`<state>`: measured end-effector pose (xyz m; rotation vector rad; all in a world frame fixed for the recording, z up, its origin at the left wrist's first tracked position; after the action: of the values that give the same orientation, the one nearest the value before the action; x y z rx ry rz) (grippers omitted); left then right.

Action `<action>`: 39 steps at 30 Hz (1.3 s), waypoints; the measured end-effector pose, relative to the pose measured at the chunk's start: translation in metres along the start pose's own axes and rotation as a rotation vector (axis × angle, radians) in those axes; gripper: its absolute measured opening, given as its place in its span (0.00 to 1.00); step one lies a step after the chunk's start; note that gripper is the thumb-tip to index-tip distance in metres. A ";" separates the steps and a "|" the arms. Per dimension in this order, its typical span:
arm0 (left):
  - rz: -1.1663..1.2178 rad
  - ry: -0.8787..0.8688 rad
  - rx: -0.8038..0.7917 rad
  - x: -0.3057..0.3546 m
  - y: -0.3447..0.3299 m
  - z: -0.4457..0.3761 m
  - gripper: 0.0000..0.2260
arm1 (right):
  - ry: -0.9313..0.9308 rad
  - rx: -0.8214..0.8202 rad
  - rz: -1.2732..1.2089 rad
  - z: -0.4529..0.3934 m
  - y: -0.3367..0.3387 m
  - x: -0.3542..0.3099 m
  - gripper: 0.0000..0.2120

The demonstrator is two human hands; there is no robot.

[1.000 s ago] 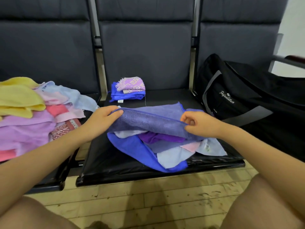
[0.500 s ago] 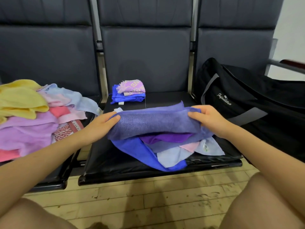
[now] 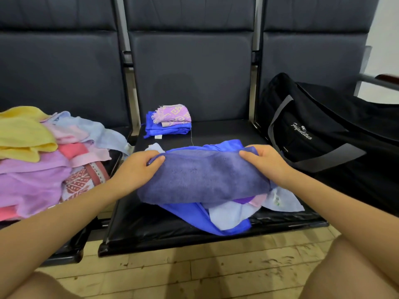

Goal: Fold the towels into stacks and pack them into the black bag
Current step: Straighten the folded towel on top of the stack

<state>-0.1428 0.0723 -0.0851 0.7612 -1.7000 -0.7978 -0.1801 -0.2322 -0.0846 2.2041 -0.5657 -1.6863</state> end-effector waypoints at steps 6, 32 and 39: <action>-0.011 0.036 0.139 -0.008 -0.009 -0.046 0.17 | 0.036 0.241 0.272 -0.044 0.008 0.024 0.14; 0.481 0.649 -0.085 -0.070 -0.045 -0.058 0.14 | -0.450 -0.077 0.414 -0.042 0.005 0.062 0.18; 0.602 0.637 -0.084 -0.050 -0.044 -0.041 0.17 | -0.603 -0.100 -0.063 -0.018 -0.001 0.054 0.18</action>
<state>-0.0870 0.0814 -0.1389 0.3478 -1.1980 -0.1685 -0.1506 -0.2570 -0.1263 1.6385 -0.5326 -2.3648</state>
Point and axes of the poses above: each hand's wrist, its own z-axis away from the middle knuckle, its own y-axis out of the back of the hand, x = y × z, the point moved 5 cm from there along -z, towards the middle knuckle, and after that the axes turned 8 degrees about y, right-handed, at the moved point
